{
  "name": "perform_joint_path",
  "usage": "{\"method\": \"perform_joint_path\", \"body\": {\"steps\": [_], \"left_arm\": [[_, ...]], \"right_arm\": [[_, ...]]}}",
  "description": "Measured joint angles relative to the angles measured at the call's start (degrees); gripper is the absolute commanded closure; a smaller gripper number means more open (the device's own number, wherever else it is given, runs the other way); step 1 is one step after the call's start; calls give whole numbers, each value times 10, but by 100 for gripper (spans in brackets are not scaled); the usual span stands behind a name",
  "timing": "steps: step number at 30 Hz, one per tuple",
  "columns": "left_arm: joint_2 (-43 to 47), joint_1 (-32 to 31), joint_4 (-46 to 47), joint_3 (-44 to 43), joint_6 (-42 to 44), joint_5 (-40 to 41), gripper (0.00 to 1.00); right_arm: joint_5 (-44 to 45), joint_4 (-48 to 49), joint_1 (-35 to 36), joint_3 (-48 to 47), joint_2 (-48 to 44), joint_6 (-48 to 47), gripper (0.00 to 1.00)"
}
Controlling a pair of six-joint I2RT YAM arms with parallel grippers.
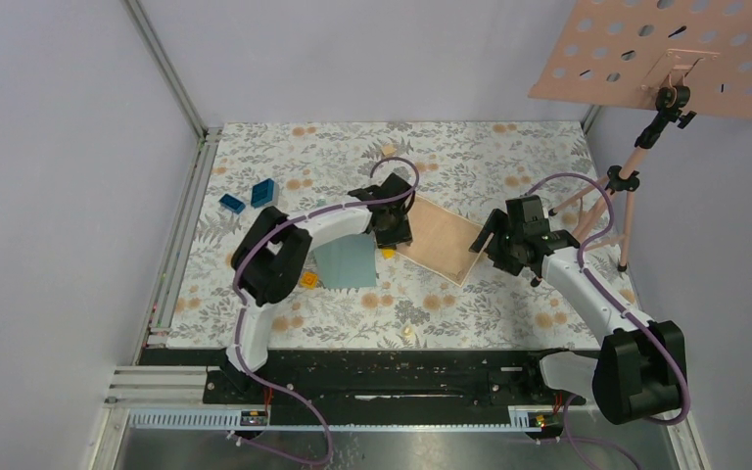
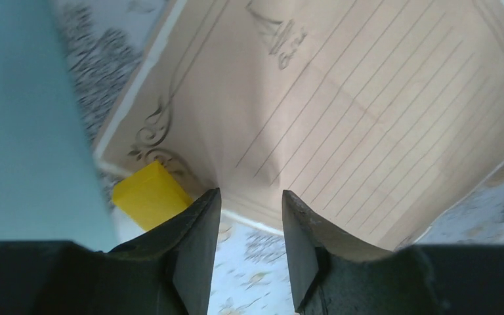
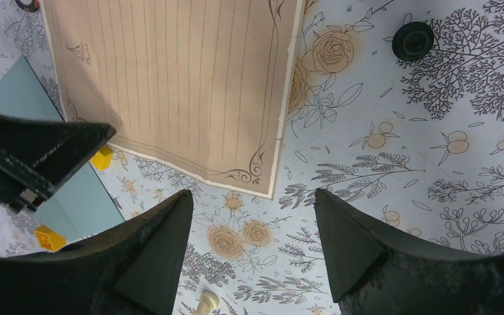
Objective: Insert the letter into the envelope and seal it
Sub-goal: Pick up the letter from the center of the board.
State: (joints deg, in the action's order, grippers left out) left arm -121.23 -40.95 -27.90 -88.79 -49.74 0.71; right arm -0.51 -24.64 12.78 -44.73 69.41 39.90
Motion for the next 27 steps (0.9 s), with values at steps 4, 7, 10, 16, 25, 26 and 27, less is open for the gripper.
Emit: {"method": "perform_joint_path", "body": {"steps": [4, 7, 10, 16, 25, 26, 27], "left_arm": [[43, 0, -24, 36, 20, 23, 60], [58, -2, -21, 32, 35, 28, 59], [61, -7, -18, 14, 46, 26, 59], [54, -27, 4, -27, 26, -14, 59], [-27, -32, -38, -48, -11, -31, 60], [-36, -30, -49, -59, -13, -38, 60], [-38, -28, -54, -68, -12, -38, 60]], "right_arm": [[0, 0, 0, 0, 0, 0, 24], [0, 1, 0, 0, 0, 0, 24], [0, 1, 0, 0, 2, -2, 23], [-6, -3, -6, -38, 51, -42, 17], [-37, -15, -59, -247, 285, -112, 13], [-37, -20, -64, -272, 311, -116, 12], [-37, -24, -67, -293, 332, -118, 11]]}}
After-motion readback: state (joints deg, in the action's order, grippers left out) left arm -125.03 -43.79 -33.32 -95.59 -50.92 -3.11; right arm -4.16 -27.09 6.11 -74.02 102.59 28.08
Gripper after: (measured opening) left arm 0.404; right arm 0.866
